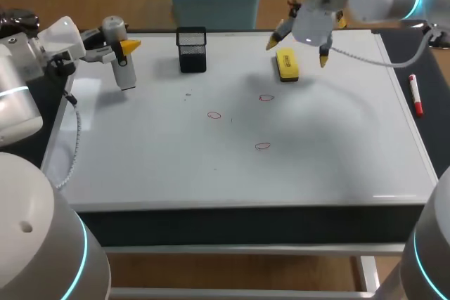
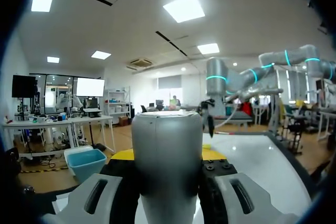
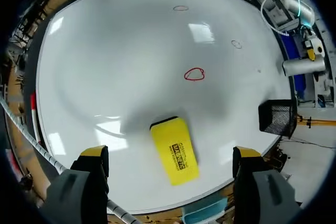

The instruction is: Pick up the inspection probe, press it on each red-marked spot on the whiteboard one by one, put down the probe, pick up the eraser, and wipe off all the red marks.

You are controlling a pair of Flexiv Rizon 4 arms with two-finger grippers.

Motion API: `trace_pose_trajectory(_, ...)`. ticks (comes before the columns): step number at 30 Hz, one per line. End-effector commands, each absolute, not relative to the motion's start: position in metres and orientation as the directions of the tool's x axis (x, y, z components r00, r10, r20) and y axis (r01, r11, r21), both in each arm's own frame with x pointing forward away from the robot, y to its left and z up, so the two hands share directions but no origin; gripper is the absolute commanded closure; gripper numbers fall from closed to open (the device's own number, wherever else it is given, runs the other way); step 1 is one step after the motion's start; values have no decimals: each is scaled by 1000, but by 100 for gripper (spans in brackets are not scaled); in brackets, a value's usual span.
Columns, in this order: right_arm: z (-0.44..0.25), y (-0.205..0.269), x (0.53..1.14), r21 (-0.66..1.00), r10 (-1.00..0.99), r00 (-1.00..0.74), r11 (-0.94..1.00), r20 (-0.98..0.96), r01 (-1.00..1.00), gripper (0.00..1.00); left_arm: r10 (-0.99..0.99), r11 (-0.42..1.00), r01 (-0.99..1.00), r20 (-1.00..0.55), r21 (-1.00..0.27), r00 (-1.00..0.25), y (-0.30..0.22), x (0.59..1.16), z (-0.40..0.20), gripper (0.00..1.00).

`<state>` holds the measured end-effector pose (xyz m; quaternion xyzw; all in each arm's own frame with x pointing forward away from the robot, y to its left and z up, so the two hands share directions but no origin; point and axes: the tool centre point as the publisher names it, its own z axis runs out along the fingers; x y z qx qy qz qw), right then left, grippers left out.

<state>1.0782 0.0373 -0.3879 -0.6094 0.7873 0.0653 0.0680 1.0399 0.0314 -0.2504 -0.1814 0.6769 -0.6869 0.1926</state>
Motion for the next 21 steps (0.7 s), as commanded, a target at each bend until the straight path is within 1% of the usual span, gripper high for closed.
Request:
trace_pose_trajectory(1, -399, 44, 1080, 12, -961, -235, 236, -144, -972, 0, -510, -10, 22, -13, -1000, -860, 31, 1040, -250, 100)
trace_pose_trajectory(6, -407, 45, 1083, 7, -968, -216, 217, -126, -976, 0, -510, -10, 22, -13, -1000, -860, 31, 1040, -250, 100)
trace_pose_trajectory(12, -415, 41, 1088, -21, -986, -120, 123, -120, -992, 0, -510, -10, 22, -13, -1000, -860, 31, 1040, -250, 100)
trace_pose_trajectory(21, -426, 37, 1094, -12, -995, 4, -2, -104, -1000, 0, -510, -10, 22, -13, -1000, -860, 31, 1040, -250, 100)
